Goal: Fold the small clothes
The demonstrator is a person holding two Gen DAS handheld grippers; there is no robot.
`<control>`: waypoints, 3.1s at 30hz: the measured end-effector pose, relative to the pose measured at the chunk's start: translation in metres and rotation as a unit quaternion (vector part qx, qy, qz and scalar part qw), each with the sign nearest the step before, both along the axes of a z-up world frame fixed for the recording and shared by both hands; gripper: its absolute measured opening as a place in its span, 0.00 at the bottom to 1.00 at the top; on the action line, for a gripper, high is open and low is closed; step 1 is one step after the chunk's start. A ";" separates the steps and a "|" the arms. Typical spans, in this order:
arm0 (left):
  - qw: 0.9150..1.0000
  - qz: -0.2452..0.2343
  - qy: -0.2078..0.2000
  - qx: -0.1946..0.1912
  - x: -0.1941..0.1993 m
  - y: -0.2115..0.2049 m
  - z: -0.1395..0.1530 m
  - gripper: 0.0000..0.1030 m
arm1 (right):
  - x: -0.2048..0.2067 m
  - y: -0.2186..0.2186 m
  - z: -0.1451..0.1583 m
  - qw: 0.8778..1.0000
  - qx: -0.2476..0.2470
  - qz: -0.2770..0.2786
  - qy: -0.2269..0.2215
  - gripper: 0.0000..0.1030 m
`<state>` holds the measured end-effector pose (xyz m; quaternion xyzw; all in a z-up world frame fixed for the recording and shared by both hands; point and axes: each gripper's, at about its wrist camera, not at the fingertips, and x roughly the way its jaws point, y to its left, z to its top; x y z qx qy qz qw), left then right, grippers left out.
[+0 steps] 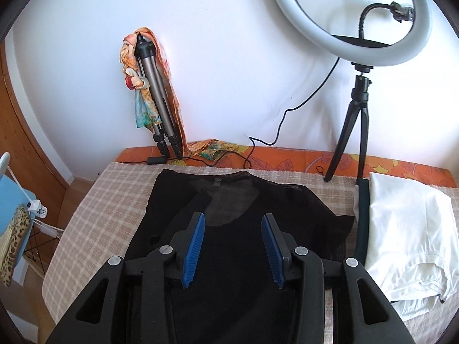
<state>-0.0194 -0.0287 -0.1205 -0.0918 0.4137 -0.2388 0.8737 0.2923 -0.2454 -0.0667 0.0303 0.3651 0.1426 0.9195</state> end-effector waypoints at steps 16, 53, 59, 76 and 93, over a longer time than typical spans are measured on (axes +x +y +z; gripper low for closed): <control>0.989 -0.144 -0.031 0.029 -0.011 -0.131 -0.005 0.31 | -0.074 -0.152 0.002 0.998 0.024 -0.060 0.013 0.47; 0.993 -0.109 -0.009 -0.031 0.015 -0.160 -0.015 0.03 | 0.013 -0.140 -0.132 0.970 0.171 -0.024 0.172 0.42; 0.994 -0.098 -0.017 -0.035 0.012 -0.155 -0.012 0.03 | 0.033 -0.127 -0.147 0.965 0.171 -0.059 0.188 0.42; 0.996 -0.039 -0.015 -0.080 0.003 -0.112 -0.012 0.02 | 0.042 -0.068 -0.095 0.992 -0.001 -0.047 0.117 0.03; 0.994 0.040 -0.008 -0.102 -0.018 -0.044 -0.018 0.02 | 0.050 0.098 -0.105 0.967 -0.236 0.041 0.086 0.03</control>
